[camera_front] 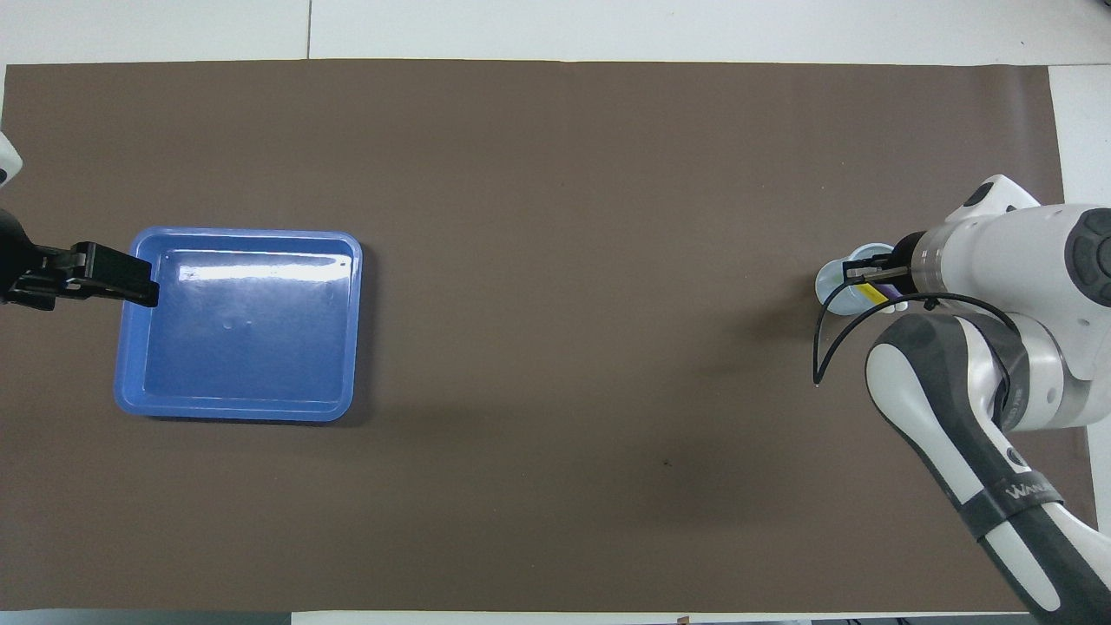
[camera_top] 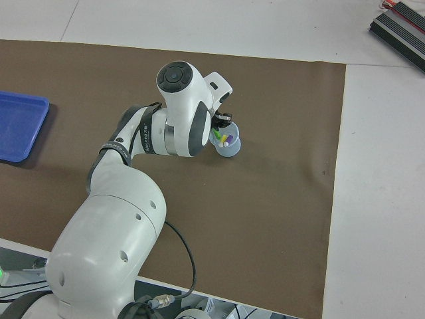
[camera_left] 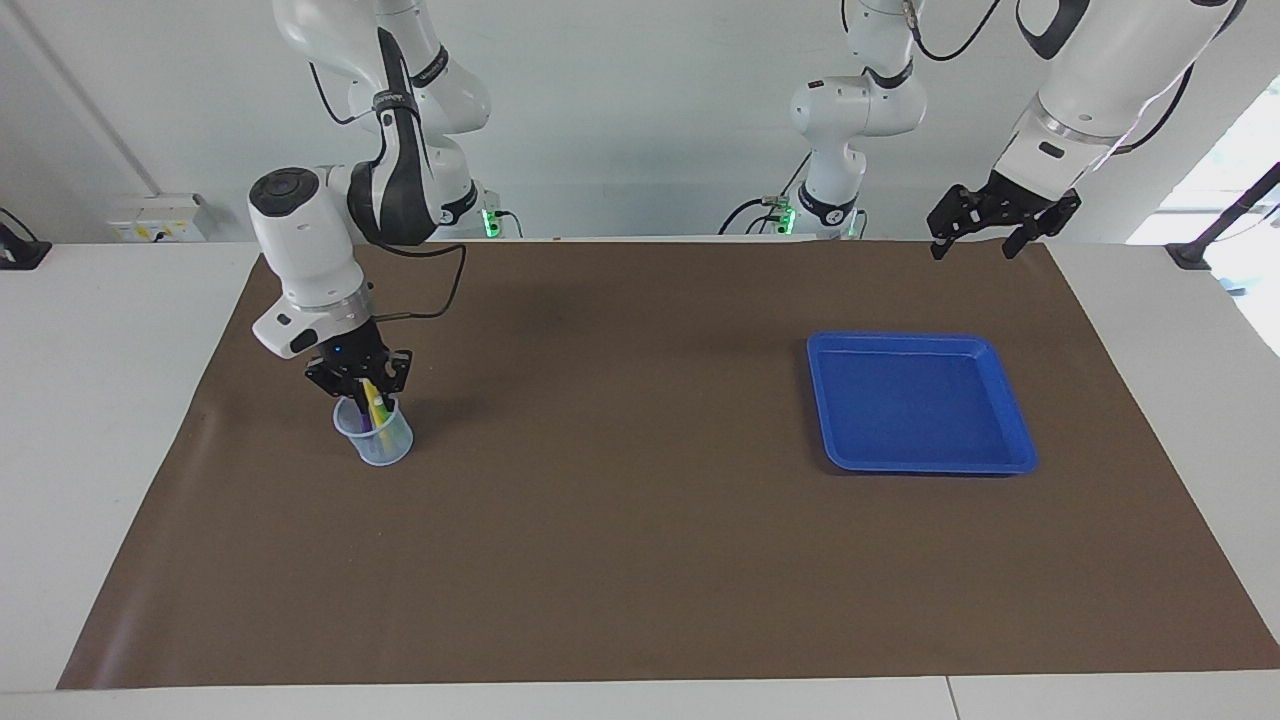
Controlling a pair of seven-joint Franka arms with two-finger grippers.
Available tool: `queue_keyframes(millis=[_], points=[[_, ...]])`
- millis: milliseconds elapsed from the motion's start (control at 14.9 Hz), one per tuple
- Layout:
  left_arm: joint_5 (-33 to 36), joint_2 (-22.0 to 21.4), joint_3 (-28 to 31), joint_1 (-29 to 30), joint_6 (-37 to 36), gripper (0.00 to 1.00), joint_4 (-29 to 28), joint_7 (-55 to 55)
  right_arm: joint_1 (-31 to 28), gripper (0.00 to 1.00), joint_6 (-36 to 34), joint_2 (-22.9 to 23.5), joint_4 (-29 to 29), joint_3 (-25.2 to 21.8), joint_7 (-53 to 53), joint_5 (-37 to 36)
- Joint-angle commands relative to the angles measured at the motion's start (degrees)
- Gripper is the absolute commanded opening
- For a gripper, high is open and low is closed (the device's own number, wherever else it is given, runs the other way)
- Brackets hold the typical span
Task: Right arm passes pens to left for tray arrangement
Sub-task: 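Reach the right gripper into the white cup and grasp the green pen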
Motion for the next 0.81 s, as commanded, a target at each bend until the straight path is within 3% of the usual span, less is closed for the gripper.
queue_keyframes(millis=[0, 538, 740], points=[[0.7, -0.6, 0.6, -0.5, -0.6, 1.00, -0.4, 0.6, -0.1, 0.00, 0.2, -0.7, 0.3, 0.2, -1.3, 2.0], [0.7, -0.6, 0.6, -0.5, -0.6, 1.00, -0.4, 0.6, -0.6, 0.00, -18.7, -8.1, 7.1, -0.9, -2.0, 3.3], [0.7, -1.8, 0.6, -0.6, -1.4, 1.00, -0.4, 0.6, -0.7, 0.00, -24.1, -8.7, 11.0, -2.9, -4.7, 3.3]])
